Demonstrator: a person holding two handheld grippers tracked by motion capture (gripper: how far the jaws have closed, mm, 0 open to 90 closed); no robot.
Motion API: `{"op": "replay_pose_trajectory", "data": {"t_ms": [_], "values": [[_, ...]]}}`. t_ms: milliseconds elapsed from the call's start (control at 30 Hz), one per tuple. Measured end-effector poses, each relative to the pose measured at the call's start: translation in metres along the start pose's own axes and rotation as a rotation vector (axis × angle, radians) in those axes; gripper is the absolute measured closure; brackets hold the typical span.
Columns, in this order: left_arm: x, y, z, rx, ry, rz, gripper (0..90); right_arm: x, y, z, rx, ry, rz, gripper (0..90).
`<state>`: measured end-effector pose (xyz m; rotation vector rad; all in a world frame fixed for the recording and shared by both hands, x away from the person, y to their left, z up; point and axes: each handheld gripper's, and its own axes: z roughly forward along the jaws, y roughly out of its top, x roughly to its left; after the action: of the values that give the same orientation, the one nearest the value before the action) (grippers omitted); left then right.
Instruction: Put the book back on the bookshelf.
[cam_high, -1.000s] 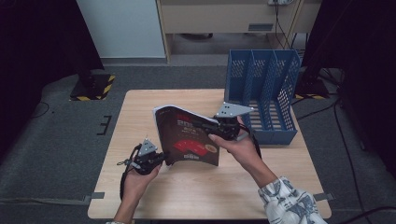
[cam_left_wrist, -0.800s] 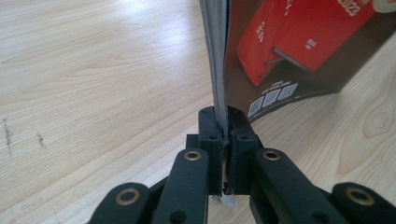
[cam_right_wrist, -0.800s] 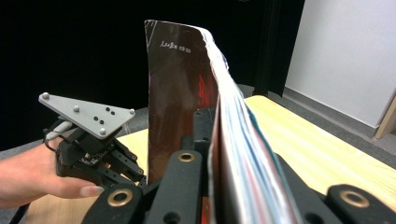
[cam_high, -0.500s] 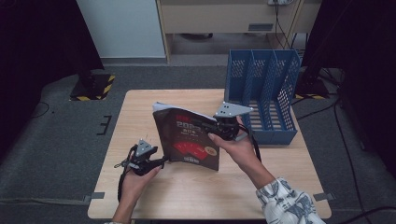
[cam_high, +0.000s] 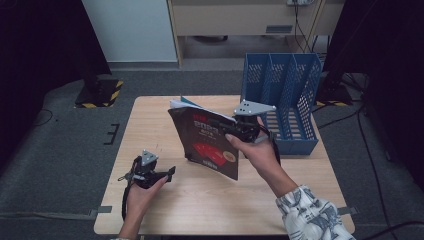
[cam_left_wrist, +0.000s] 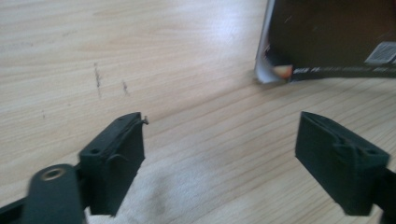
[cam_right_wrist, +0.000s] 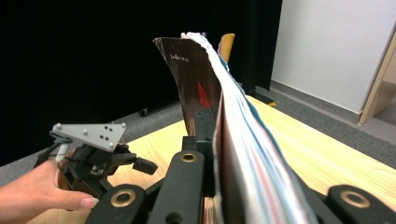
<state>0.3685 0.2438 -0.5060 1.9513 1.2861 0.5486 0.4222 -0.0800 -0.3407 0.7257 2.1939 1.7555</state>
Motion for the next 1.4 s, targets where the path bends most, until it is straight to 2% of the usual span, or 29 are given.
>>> {"op": "replay_pose_trajectory", "data": {"t_ms": [67, 167, 367, 733, 1067, 1400], "values": [[0.002, -0.002, 0.001, 0.014, 0.017, -0.001, 7.1, -0.001, 0.003, 0.000, 0.003, -0.006, 0.003, 87.0], [0.005, -0.005, 0.002, 0.031, 0.035, 0.002, 5.8, -0.001, 0.009, 0.000, 0.010, -0.017, -0.004, 87.0], [0.009, -0.010, 0.008, 0.077, 0.069, -0.007, 5.2, -0.001, 0.026, -0.002, 0.006, -0.034, -0.015, 87.0], [0.011, -0.016, 0.012, 0.111, 0.108, -0.006, 3.9, -0.010, 0.054, -0.009, 0.009, -0.079, 0.000, 87.0], [0.012, -0.019, 0.015, 0.135, 0.119, -0.008, 3.9, -0.017, 0.070, -0.013, 0.008, -0.094, 0.013, 86.9], [0.013, -0.022, 0.017, 0.122, 0.101, -0.034, 2.5, -0.018, 0.086, -0.019, 0.005, -0.108, 0.001, 87.0]]}}
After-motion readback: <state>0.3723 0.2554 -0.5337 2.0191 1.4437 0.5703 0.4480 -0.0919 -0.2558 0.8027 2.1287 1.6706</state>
